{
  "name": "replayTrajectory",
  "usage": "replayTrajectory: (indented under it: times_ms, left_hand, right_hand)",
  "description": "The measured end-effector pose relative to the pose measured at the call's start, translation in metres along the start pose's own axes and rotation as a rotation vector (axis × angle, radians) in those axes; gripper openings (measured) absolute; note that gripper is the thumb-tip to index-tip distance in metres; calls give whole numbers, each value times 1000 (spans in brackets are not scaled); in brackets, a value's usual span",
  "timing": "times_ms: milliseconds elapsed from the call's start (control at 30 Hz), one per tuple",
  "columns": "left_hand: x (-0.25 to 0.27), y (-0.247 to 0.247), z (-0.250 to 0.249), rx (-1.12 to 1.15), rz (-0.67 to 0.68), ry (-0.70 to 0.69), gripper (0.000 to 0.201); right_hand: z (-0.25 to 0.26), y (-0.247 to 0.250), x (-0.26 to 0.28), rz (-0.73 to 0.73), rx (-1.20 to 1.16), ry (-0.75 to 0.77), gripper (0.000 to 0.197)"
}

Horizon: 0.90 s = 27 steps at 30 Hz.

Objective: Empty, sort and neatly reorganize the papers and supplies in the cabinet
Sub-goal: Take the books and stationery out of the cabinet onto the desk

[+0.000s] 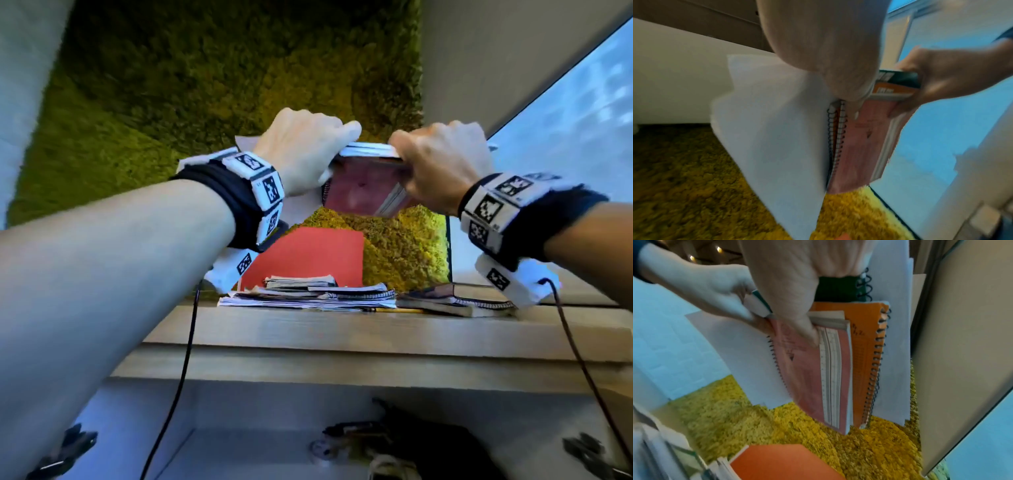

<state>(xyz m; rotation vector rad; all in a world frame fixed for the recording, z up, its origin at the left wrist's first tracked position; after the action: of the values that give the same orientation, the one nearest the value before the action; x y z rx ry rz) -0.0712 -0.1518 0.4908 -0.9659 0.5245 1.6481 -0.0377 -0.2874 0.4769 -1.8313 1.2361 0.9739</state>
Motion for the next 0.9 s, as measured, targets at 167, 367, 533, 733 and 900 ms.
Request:
replayTrajectory:
  times_ms: [167, 367, 533, 733, 900]
  left_hand:
    - [6, -71, -29, -99, 296, -43, 29]
    - [50, -128, -44, 115, 792, 162, 47]
    - [71, -120, -60, 329, 902, 265, 39]
    - [83, -104, -89, 412, 913, 255, 38]
    - [85, -83, -117, 351, 755, 188, 38]
  right_hand:
    - [10, -86, 21, 365, 25, -33, 32]
    - [19, -135, 54, 735, 127, -86, 36]
    - [37, -130, 87, 796, -11, -24, 30]
    - [33, -104, 123, 776, -170, -49, 34]
    - [25, -67, 149, 634, -326, -75, 20]
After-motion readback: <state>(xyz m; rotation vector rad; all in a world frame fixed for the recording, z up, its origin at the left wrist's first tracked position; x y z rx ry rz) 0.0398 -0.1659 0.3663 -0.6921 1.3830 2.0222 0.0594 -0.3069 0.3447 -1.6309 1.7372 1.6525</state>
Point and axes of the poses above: each hand's wrist, its own x-axis away from the middle knuckle, its own y-axis out of the back of the hand, z = x × y, the point moved 6 cm from there along -x, towards the middle knuckle, and after that the axes turned 10 degrees about -z, right-handed, at the moved point
